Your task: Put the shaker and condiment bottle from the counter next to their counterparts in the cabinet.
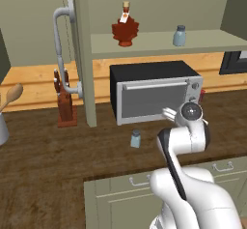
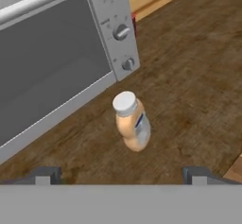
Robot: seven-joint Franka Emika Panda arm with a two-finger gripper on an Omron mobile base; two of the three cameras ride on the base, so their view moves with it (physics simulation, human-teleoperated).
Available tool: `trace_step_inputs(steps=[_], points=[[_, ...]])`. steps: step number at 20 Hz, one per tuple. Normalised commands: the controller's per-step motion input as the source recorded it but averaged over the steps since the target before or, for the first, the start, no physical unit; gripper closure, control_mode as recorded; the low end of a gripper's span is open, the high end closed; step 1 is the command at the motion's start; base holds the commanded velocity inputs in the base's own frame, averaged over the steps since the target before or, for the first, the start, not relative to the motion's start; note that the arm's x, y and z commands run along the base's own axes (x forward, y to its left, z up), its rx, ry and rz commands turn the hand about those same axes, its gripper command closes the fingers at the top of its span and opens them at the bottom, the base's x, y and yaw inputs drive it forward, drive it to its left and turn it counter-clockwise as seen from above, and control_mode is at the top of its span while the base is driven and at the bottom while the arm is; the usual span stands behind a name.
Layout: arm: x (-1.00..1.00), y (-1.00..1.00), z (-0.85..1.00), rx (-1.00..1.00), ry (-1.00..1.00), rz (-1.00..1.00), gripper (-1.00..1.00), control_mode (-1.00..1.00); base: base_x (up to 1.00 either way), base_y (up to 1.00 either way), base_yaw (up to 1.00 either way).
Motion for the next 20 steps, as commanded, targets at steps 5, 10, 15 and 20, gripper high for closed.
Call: trace_step_inputs(steps=[5, 10, 15, 20], points=[[0.15, -0.05, -0.68, -0.1, -0.24, 0.0, -1.0, -1.0, 0.0, 0.0, 0.0], [0.0, -0.35, -0.95, -0.05, -0.26, 0.0, -1.0, -1.0, 0.0, 0.0, 0.0], [-0.01, -0.01, -0.6, -0.07, 0.07, -0.01, -1.0, -1.0, 0.0, 0.0, 0.0], [0.0, 0.01, -0.81, -0.22, -0.09, 0.0, -1.0, -1.0, 0.0, 0.0, 0.0]])
